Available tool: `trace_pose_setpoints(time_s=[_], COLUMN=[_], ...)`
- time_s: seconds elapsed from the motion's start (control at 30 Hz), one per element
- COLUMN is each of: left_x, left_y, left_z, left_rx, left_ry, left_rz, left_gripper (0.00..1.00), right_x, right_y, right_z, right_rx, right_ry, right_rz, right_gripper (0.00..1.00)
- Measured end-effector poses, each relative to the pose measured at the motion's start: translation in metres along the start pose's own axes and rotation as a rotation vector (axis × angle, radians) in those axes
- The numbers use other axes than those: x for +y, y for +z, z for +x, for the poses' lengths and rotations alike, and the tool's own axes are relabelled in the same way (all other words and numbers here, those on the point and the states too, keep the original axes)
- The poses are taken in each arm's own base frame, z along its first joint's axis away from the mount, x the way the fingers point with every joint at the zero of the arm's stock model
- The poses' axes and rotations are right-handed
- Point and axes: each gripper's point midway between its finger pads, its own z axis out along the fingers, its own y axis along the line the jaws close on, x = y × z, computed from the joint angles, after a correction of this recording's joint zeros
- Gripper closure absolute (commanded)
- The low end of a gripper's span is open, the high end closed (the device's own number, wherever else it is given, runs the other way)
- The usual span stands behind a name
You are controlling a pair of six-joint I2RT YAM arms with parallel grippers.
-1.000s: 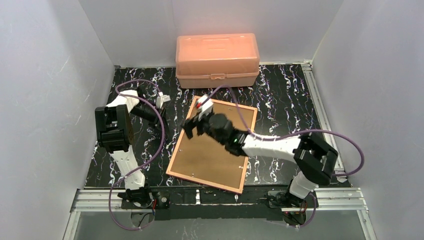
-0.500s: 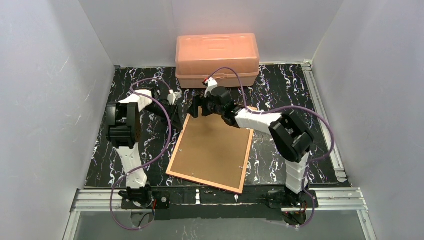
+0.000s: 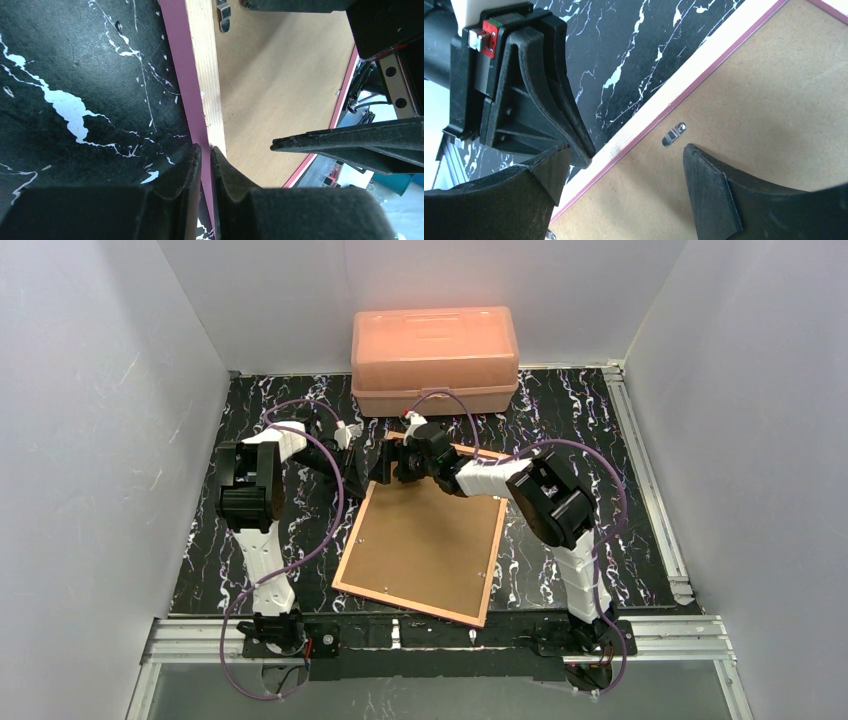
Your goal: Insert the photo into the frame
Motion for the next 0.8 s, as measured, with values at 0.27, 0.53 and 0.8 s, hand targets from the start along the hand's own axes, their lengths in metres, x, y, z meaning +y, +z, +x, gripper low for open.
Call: trace_pose_setpoints(time_s=[0.27, 0.53, 0.8], left_x=[-0.001, -0.001, -0.002], left_y=[0.0, 0.0, 0.001], left_z=[0.0, 0.0, 0.0], left_rx=[-0.001, 0.0, -0.002], left_ry=[-0.003, -0.002, -0.001], left_rz=[0.004, 0.006, 0.009], left_gripper=[0.92, 0.93, 0.94], right_x=[0.001, 0.003, 0.002], right_y=[0.012, 0.016, 0.016], right_z=[-0.008, -0.01, -0.011], right_rx=[-0.025, -0.038, -0.037], right_ry=[0.036, 0.076, 0.109], right_rz=[-0.024, -0.049, -0.056], right_gripper=[0.11, 0.12, 0.14])
